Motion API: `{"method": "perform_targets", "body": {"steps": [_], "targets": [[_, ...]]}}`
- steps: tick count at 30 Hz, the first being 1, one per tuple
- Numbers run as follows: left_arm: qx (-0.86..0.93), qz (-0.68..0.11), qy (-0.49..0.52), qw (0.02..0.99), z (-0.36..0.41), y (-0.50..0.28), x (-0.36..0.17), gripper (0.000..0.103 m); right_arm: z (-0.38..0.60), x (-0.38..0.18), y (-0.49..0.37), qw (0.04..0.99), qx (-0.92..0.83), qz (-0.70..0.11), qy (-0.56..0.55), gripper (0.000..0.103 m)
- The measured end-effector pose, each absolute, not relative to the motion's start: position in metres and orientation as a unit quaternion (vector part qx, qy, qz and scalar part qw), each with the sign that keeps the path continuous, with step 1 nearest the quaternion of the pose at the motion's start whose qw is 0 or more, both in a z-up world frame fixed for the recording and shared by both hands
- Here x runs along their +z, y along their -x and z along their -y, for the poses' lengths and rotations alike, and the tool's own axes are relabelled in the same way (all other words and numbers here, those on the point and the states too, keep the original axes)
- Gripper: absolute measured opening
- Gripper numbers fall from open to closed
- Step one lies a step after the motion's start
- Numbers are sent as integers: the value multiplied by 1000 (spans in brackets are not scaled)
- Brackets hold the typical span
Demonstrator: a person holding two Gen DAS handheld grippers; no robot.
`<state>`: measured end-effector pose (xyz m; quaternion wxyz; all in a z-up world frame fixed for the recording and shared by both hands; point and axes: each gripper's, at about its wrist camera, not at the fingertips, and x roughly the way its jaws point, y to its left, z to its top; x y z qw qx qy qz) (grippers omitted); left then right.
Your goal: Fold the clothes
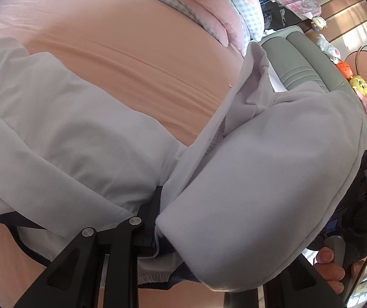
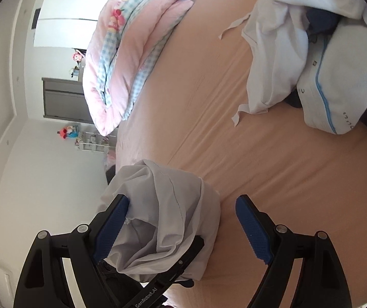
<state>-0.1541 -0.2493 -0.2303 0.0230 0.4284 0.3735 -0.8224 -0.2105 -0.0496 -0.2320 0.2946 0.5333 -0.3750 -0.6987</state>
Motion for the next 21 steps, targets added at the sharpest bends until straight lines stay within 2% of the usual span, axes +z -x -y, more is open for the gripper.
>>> {"method": "perform_targets", "body": {"steps": [6, 10, 11, 13, 14, 16, 17, 18, 20, 21], "targets": [[-817, -390, -424, 18, 251, 163, -237, 22, 65, -210, 197, 314, -719, 296, -545, 84], [-818, -392, -422, 14, 252, 153, -237, 22, 77, -193, 191, 296, -767, 205, -531, 84], [-818, -391, -421, 14, 252, 152, -237, 22, 80, -192, 191, 288, -777, 183, -529, 78], [-820, -386, -422, 15, 251, 152, -237, 22, 85, -198, 195, 282, -775, 163, -541, 59], [-822, -382, -423, 16, 250, 154, -237, 22, 87, -201, 197, 279, -774, 154, -547, 45], [-827, -369, -424, 19, 248, 152, -236, 22, 89, -212, 202, 283, -757, 155, -568, 43], [-829, -363, -425, 21, 247, 151, -236, 22, 91, -217, 204, 284, -749, 155, -579, 38], [-831, -358, -425, 23, 246, 150, -235, 22, 93, -217, 204, 289, -749, 154, -576, 28], [-834, -350, -425, 27, 244, 148, -233, 22, 95, -219, 203, 298, -749, 152, -572, 20], [-836, -347, -424, 28, 243, 147, -232, 22, 97, -216, 201, 298, -756, 141, -566, 19]]}}
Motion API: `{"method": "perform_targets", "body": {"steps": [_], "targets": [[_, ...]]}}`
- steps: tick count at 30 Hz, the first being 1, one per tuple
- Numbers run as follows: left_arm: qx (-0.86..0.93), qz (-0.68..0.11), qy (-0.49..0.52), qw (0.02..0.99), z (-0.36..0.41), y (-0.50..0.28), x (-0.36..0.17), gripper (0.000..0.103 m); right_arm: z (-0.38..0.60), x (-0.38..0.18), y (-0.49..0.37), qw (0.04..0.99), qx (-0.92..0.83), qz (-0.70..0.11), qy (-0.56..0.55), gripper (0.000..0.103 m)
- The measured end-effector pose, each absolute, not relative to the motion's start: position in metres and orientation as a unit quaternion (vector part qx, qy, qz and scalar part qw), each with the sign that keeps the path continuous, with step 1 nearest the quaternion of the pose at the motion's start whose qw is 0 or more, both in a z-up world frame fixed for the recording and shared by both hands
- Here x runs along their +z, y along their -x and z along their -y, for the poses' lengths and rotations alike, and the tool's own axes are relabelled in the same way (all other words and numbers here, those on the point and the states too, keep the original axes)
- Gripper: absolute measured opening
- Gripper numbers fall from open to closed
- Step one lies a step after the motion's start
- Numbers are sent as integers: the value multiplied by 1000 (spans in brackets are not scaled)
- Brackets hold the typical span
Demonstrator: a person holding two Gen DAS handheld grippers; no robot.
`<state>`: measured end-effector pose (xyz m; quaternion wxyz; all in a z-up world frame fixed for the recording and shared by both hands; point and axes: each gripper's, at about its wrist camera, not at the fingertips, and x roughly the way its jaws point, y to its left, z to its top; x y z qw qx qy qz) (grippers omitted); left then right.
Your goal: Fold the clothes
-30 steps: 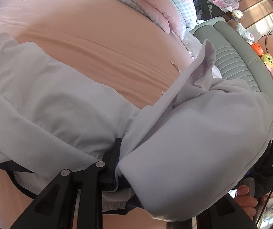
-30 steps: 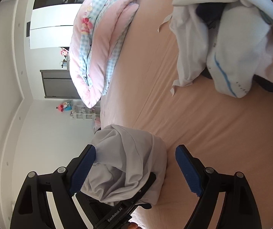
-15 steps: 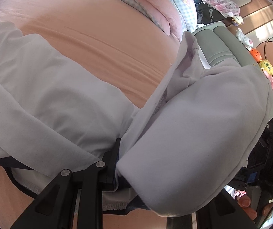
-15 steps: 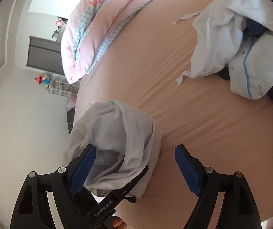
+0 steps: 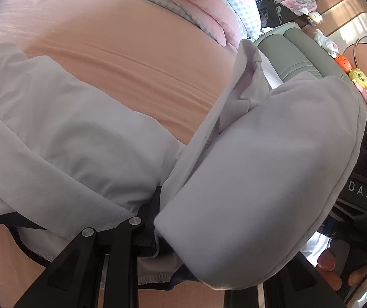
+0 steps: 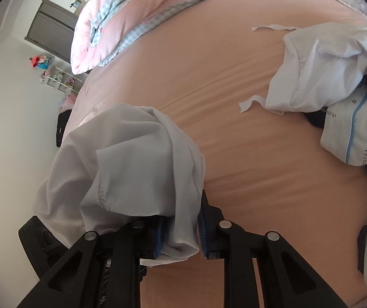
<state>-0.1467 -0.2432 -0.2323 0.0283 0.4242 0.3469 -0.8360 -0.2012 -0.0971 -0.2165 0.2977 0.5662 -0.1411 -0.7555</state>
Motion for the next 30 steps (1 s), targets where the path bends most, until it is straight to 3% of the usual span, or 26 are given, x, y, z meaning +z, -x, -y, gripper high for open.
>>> {"method": "perform_targets", "body": {"steps": [18, 30], "targets": [[-894, -258, -353, 93, 226, 115, -198, 23, 133, -162, 173, 322, -805, 28, -498, 19], [-908, -269, -296, 125, 243, 89, -169, 23, 187, -118, 153, 353, -814, -46, -458, 19]]}}
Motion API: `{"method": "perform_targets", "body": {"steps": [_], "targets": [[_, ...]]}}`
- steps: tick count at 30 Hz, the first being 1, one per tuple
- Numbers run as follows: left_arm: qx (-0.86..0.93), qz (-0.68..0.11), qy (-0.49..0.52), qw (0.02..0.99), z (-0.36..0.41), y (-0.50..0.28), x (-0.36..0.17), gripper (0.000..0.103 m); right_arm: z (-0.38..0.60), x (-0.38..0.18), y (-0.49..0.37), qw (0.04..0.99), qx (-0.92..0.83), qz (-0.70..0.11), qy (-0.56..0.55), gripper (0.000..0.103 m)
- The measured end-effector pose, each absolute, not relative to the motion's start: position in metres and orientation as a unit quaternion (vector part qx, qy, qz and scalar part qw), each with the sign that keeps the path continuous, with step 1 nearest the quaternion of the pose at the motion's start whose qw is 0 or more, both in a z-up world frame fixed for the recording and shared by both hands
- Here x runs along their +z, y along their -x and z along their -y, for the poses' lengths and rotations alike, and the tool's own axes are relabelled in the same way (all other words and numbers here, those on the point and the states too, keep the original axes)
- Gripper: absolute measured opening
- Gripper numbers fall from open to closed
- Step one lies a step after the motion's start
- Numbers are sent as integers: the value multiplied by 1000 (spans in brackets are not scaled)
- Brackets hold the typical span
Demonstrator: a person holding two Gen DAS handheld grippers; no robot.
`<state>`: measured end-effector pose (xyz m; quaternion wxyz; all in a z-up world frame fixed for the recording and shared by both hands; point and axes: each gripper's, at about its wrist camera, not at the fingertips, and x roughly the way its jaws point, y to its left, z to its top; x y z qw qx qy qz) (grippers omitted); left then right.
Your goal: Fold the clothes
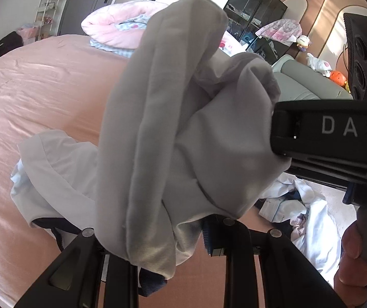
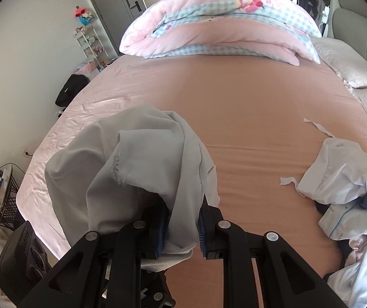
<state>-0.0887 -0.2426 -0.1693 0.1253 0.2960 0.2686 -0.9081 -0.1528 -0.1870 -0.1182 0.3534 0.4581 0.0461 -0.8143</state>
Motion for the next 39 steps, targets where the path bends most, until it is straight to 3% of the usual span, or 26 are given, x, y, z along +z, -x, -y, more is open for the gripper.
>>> {"method": "perform_targets", "body": {"steps": [11, 39], "targets": [[-895, -316, -288, 130, 264, -6, -179, 23, 220, -119, 145, 384, -795, -69, -465, 19], [-861, -361, -323, 157, 290, -31, -222, 24, 300, -165, 134, 401, -749, -157, -504, 19]]}}
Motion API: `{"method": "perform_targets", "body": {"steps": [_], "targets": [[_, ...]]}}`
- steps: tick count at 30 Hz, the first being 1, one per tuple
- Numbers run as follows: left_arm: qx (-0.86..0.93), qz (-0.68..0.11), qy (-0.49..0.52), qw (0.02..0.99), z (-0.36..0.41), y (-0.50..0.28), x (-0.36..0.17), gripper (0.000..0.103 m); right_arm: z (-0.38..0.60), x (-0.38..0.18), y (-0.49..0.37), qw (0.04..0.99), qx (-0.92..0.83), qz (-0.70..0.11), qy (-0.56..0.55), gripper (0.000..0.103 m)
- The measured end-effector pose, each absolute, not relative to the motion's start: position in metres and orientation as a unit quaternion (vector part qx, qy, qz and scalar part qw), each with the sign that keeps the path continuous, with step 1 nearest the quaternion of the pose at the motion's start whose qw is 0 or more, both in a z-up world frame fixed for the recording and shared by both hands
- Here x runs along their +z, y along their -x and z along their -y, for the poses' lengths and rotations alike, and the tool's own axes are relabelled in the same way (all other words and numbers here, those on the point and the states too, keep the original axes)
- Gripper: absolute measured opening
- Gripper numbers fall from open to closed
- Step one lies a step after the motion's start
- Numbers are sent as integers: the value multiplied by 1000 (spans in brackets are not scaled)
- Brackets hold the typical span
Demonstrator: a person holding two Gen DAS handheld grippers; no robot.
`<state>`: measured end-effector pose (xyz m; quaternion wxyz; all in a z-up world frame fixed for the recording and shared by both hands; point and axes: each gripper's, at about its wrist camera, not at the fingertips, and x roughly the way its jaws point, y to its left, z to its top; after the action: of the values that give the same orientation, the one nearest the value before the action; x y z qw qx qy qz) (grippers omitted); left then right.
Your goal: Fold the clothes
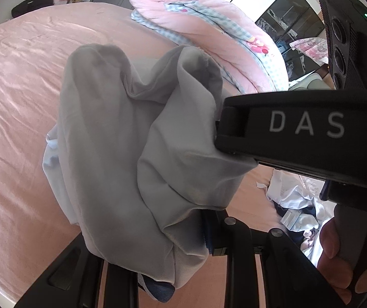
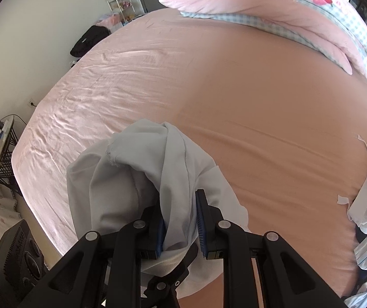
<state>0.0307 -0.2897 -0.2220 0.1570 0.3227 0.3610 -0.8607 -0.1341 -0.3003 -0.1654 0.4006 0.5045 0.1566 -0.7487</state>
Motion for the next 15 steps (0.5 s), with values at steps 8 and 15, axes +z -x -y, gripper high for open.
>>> {"method": "perform_targets", "body": {"steps": [8, 15], "targets": [[-850, -375, -335, 156, 302, -29, -232, 26, 314, -183, 137, 400, -737, -168, -518, 19], [-843, -382, -347, 152, 309, -32, -236, 26, 322, -198, 140, 401, -730, -170, -527, 19]]}}
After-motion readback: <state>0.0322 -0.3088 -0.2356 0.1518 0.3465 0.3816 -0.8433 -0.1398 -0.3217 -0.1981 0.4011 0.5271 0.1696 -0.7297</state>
